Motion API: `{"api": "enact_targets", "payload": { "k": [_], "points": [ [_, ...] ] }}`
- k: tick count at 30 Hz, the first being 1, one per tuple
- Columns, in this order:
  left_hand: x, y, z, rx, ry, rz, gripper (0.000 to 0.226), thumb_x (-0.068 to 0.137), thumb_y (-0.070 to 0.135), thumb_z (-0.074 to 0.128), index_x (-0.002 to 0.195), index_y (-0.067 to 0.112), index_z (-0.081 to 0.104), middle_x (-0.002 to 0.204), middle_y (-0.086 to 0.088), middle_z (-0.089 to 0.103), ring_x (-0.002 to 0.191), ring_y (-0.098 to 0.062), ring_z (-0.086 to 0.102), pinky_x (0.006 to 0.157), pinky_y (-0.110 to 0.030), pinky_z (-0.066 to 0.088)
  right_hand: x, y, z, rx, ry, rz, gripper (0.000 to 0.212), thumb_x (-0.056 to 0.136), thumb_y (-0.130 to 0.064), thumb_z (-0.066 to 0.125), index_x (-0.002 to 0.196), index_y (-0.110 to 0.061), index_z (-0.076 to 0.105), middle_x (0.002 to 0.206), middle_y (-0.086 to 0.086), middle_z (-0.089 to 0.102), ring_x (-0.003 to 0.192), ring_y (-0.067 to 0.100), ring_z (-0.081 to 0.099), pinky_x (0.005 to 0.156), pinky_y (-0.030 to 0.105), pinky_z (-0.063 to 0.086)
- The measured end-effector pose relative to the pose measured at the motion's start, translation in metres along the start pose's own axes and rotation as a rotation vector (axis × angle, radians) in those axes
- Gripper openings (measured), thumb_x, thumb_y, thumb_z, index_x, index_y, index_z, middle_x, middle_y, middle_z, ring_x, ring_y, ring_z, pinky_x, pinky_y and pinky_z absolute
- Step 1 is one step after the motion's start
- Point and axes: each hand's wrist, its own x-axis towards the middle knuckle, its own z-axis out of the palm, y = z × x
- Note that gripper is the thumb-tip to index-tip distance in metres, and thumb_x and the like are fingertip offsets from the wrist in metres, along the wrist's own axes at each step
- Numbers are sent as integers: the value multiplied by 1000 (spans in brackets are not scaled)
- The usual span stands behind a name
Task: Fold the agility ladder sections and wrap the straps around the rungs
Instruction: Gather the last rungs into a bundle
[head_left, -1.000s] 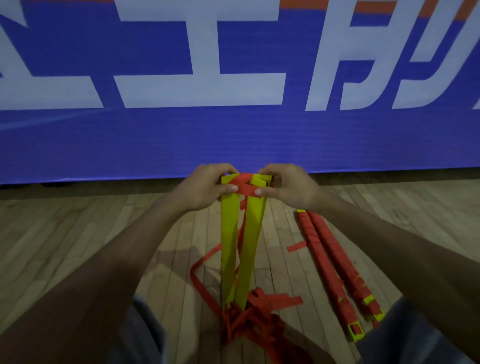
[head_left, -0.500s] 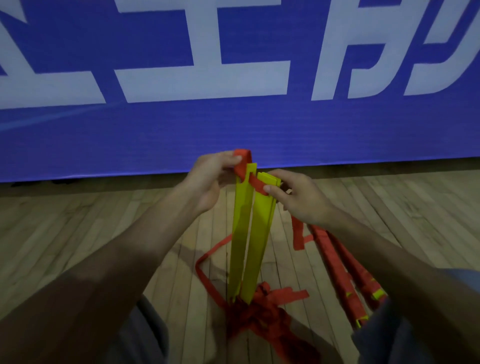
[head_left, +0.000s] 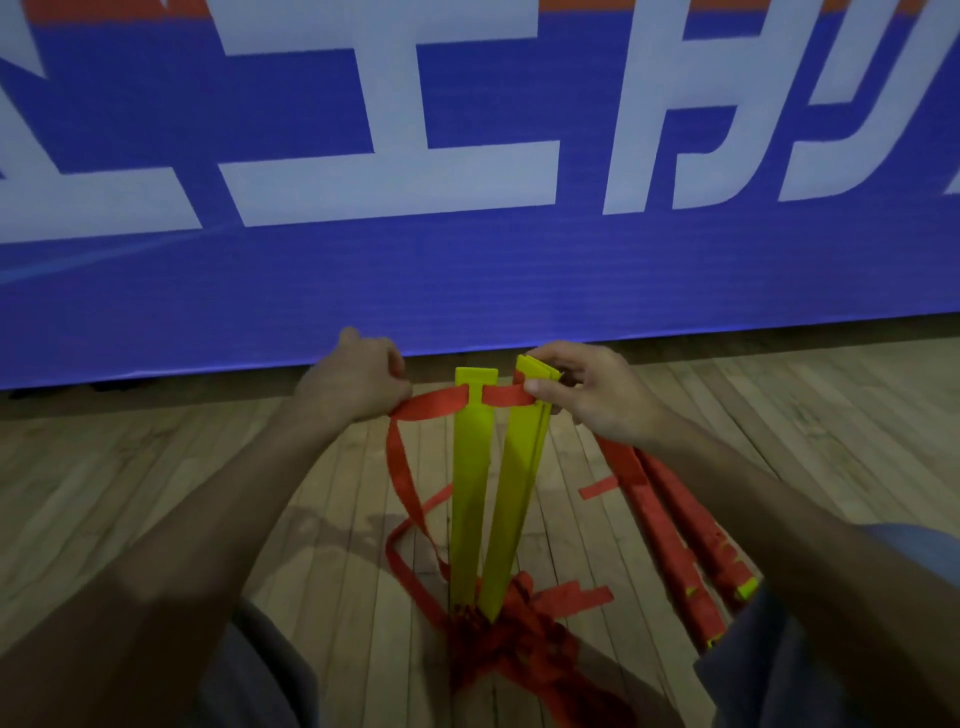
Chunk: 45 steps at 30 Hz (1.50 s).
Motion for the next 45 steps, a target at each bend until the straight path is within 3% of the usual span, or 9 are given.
{"api": "enact_targets", "payload": {
  "k": [4, 8, 11, 16, 21, 33, 36, 40, 45],
  "points": [
    [-5, 8, 3, 103, -188, 248, 66, 84, 17, 66, 144, 19, 37, 149, -8, 22, 136, -27, 29, 107, -41, 38, -1, -7, 1, 27, -42, -20, 18, 90, -17, 67, 109, -17, 67, 90, -11, 68, 70, -5, 61, 55, 10, 44],
    [-14, 30, 3, -542, -447, 417, 41, 90, 16, 67, 128, 22, 52, 121, 4, 62, 111, -5, 60, 94, -25, 49, 0, -5, 2, 90, -43, 11, 24, 87, -11, 70, 111, -12, 67, 100, 8, 70, 75, 8, 65, 59, 31, 57],
    [-16, 40, 10, -424, -206, 496, 10, 94, 27, 61, 102, 23, 65, 84, 9, 66, 78, -7, 62, 70, -22, 46, -1, -6, -1, 167, -83, 66, 25, 85, -4, 71, 109, -11, 66, 101, 11, 70, 83, 15, 69, 68, 33, 61],
    [-20, 47, 24, -315, 9, 517, 13, 92, 27, 64, 87, 16, 69, 69, 6, 63, 60, -1, 55, 55, -11, 38, -5, 0, -5, 35, 62, 137, 19, 82, -15, 77, 100, -9, 72, 87, 7, 74, 76, 17, 73, 72, 37, 62],
    [-25, 48, 28, -343, 150, 412, 23, 86, 18, 69, 73, 26, 52, 56, 2, 58, 53, -11, 59, 50, -13, 40, -7, -4, 1, -68, 201, 165, 17, 84, -19, 76, 94, -7, 69, 69, 0, 71, 54, 7, 69, 56, 19, 56],
    [-34, 57, 35, -377, 144, 523, 9, 85, 18, 72, 92, 14, 70, 68, 18, 52, 62, 2, 51, 60, -2, 35, -7, -8, 11, 71, 78, 75, 44, 92, -32, 65, 134, -24, 55, 89, 8, 67, 68, 18, 69, 57, 30, 59],
    [-32, 55, 31, -330, 108, 557, 12, 83, 20, 74, 93, 16, 72, 66, 16, 51, 62, -1, 48, 58, -4, 33, -5, -9, 6, -189, 19, -67, 28, 96, -33, 58, 122, -23, 63, 86, -11, 65, 75, 2, 62, 65, 18, 50],
    [-26, 49, 21, -275, 21, 489, 25, 77, 22, 80, 97, 22, 64, 71, 11, 55, 66, -1, 52, 55, -9, 34, -1, -2, -3, -344, 22, -85, 15, 99, -26, 55, 98, -18, 67, 88, -4, 67, 68, 2, 57, 68, 27, 47],
    [-19, 39, 13, -178, -7, 431, 20, 79, 26, 78, 87, 16, 62, 73, 5, 58, 70, -11, 55, 56, -18, 37, -3, -1, -6, -267, 21, -60, 14, 99, -19, 55, 110, -17, 64, 77, -11, 59, 61, -7, 59, 48, 10, 43]
  ]
}}
